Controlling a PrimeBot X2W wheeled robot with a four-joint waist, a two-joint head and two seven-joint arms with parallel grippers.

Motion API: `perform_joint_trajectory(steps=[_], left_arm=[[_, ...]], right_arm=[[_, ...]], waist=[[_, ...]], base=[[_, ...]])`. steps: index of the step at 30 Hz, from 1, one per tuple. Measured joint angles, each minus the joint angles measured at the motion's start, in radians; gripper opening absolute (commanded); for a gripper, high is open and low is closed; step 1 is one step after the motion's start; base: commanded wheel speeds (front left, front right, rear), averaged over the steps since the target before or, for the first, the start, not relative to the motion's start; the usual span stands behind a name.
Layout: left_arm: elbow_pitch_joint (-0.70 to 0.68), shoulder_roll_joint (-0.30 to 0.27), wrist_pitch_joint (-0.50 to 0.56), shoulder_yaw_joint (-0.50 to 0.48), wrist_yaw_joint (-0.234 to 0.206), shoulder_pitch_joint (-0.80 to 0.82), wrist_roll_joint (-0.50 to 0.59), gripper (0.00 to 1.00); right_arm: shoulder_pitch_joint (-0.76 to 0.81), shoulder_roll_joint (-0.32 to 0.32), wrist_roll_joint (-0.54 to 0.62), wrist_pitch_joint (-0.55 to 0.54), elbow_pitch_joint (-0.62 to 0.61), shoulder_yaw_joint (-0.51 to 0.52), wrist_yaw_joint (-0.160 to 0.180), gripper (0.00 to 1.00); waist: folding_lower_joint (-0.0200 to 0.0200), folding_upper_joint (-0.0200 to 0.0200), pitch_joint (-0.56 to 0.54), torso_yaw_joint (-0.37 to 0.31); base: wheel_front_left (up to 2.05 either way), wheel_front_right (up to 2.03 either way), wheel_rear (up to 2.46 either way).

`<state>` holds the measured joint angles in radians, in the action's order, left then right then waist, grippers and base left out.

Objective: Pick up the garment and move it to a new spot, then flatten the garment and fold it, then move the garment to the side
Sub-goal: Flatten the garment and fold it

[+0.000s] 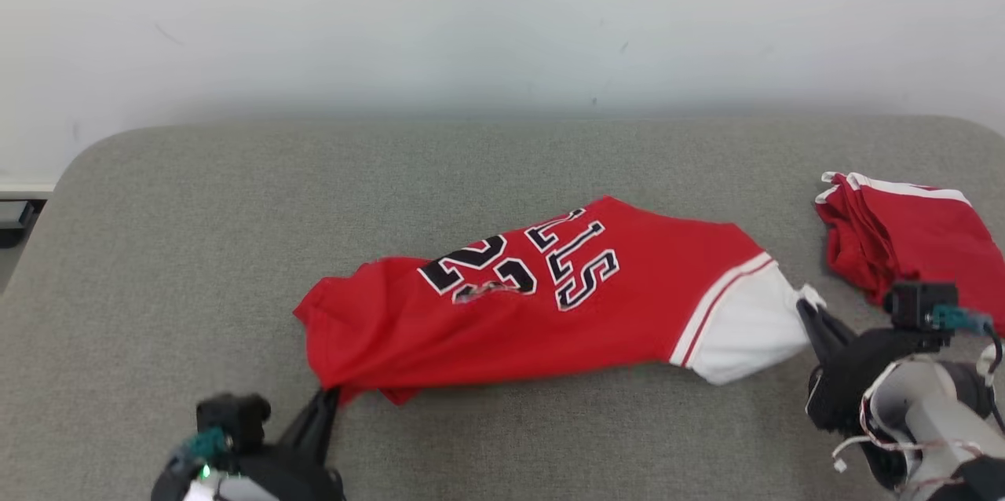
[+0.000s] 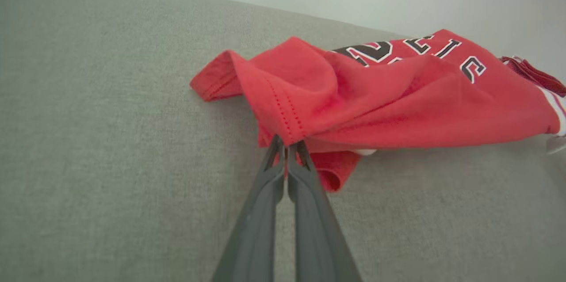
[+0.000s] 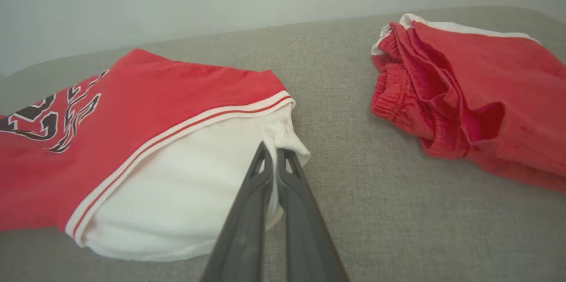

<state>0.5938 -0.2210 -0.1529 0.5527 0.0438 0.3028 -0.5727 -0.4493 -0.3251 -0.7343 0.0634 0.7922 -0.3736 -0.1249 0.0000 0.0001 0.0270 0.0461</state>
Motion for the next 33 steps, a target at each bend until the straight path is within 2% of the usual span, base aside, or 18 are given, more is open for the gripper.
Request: perform_joint_trajectory(steps=[5,11,14,18,19,23,26,31,33], left_arm=[[-0.075,-0.025,0.003,0.005,-0.018,-0.094,-0.006,0.0],[-0.16,-0.035,0.024,-0.01,-0.017,-0.09,-0.025,0.0],[-0.163,-0.018,0.052,-0.022,-0.003,-0.05,-0.053,0.0],[-0.104,-0.01,0.097,-0.007,-0.009,0.087,-0.024,0.0],[-0.09,-0.012,0.102,0.004,-0.01,0.122,0.002,0.0],[-0.017,0.015,0.132,-0.004,-0.003,0.229,-0.005,0.0],[0.063,0.024,0.171,0.013,0.011,0.281,0.002,0.0],[0.17,0.031,0.178,0.002,0.009,0.322,-0.003,0.0],[0.187,0.04,0.167,0.003,0.01,0.343,-0.003,0.25]], right_arm=[[0.069,-0.01,-0.022,0.033,-0.077,0.026,0.0,0.0],[0.079,-0.027,-0.023,0.036,-0.15,0.034,0.0,0.0],[0.07,-0.03,-0.025,0.023,-0.167,0.039,0.002,0.0],[0.002,-0.014,-0.031,-0.017,-0.154,0.031,0.003,0.0],[-0.028,-0.009,-0.032,-0.028,-0.148,0.028,0.007,0.0],[-0.132,0.007,-0.03,-0.057,-0.105,0.022,0.029,0.0],[-0.193,0.027,-0.022,-0.083,-0.051,0.009,0.038,0.0],[-0.264,0.045,-0.006,-0.091,0.024,0.005,0.064,0.0],[-0.27,0.046,0.001,-0.09,0.048,0.003,0.064,0.0]], waist=[[0.0,0.0,-0.009,0.001],[-0.0001,0.0,-0.002,-0.001],[0.0,0.0,0.01,-0.001],[0.0001,0.0,0.031,0.002],[0.0002,0.0,0.037,0.002],[0.0002,0.0,0.063,0.005],[0.0002,0.0,0.082,0.006],[0.0003,0.0001,0.111,0.005],[0.0002,0.0,0.12,0.006]], base=[[0.0,0.0,0.0],[0.0,0.0,0.0],[0.0,0.0,0.0],[0.0,0.0,0.0],[0.0,0.0,0.0],[0.0,0.0,0.0],[0.0,0.0,0.0],[0.0,0.0,0.0],[0.0,0.0,0.0]])
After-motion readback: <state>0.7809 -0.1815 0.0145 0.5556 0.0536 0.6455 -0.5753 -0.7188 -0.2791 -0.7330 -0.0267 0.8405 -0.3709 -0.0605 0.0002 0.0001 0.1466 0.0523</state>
